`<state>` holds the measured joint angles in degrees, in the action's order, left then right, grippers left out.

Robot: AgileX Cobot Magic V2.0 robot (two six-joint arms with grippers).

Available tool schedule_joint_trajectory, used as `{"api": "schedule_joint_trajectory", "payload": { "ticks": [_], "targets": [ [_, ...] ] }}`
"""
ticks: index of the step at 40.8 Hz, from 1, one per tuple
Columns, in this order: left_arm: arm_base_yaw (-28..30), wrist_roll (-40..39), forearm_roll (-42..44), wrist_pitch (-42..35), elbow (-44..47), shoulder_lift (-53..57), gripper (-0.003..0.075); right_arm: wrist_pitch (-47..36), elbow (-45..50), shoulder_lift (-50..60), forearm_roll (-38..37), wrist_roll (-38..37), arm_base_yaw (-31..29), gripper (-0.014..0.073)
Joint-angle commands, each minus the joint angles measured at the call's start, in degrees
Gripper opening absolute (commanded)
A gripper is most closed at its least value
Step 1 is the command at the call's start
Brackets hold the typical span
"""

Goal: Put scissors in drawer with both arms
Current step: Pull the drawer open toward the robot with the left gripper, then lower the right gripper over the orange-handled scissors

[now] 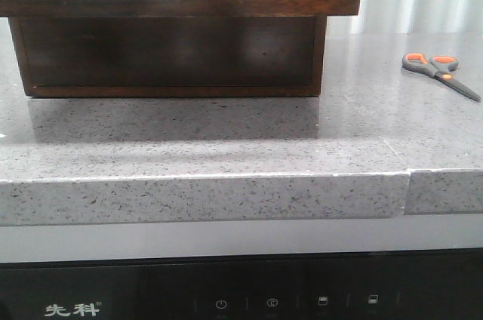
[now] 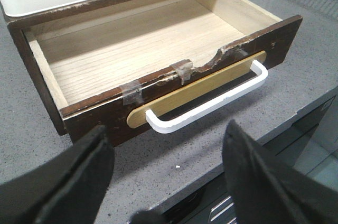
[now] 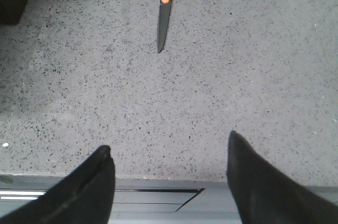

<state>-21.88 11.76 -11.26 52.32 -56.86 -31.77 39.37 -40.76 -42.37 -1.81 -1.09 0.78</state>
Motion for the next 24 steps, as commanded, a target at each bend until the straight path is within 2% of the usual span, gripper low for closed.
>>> {"api": "schedule_joint_trajectory", "payload": {
  "ticks": [1, 8, 15, 24],
  "targets": [
    [-0.5, -0.5, -1.2, -4.4, -1.8, -0.3, 0.044, -5.1, -1.9, -0.1, -0.7, -0.1, -0.1, 0.0486],
    [-0.5, -0.5, -1.2, -4.4, -1.8, -0.3, 0.044, -8.7, -2.8, -0.1, -0.7, -0.1, -0.1, 0.0486],
    [-0.5, -0.5, -1.2, -4.4, -1.8, -0.3, 0.044, -0.7, -9.5, -8.0, -1.4, -0.1, -0.2, 0.0486],
    [-0.5, -0.5, -1.2, -4.4, -1.8, -0.3, 0.044, 10.4, -22.7, -24.3, -1.9, -0.1, -0.9, 0.0486]
  ]
}}
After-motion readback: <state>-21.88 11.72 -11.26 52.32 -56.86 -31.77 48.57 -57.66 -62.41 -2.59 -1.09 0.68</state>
